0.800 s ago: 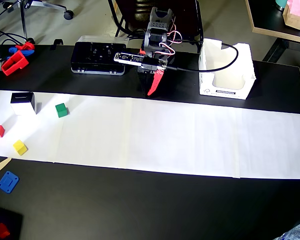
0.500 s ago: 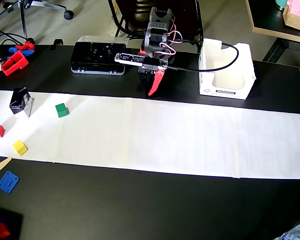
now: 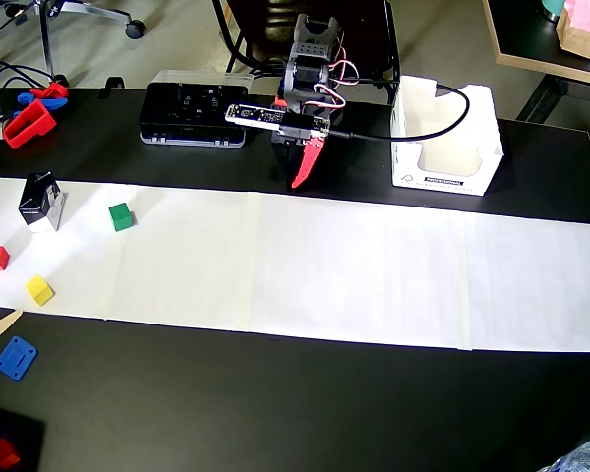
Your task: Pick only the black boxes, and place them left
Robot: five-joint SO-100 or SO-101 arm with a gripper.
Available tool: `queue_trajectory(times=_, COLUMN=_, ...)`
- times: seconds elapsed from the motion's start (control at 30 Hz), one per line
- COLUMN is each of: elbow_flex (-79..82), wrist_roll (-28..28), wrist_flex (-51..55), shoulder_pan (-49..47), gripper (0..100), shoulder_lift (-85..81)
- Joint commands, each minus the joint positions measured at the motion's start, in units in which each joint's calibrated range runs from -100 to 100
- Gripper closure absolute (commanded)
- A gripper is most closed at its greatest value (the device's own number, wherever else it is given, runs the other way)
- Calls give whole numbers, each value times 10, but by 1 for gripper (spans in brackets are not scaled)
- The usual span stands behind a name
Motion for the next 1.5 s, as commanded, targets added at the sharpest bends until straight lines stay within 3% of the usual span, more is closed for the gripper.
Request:
queue_trajectory(times=0.0, elbow_flex=6, wrist_roll=-1, wrist_flex=1, shoulder_pan=-8, gripper=100, shoulder_lift=-8)
queue_trajectory(times=0.97, elbow_flex=6, wrist_roll=-1, wrist_flex=1, shoulder_pan=-12, gripper=100, shoulder_lift=-8)
queue_trajectory(times=1.1, elbow_flex=4, wrist_roll=3, wrist_flex=1, shoulder_pan=-15, gripper=78, shoulder_lift=-7)
queue_trajectory(times=1.17, elbow_flex=-23, wrist_roll=3, wrist_flex=1, shoulder_pan=-14, gripper=72, shoulder_lift=-5)
queue_trajectory(times=1.47, elbow_flex=-327, wrist_roll=3, wrist_flex=2, shoulder_pan=-10, gripper=72, shoulder_lift=223)
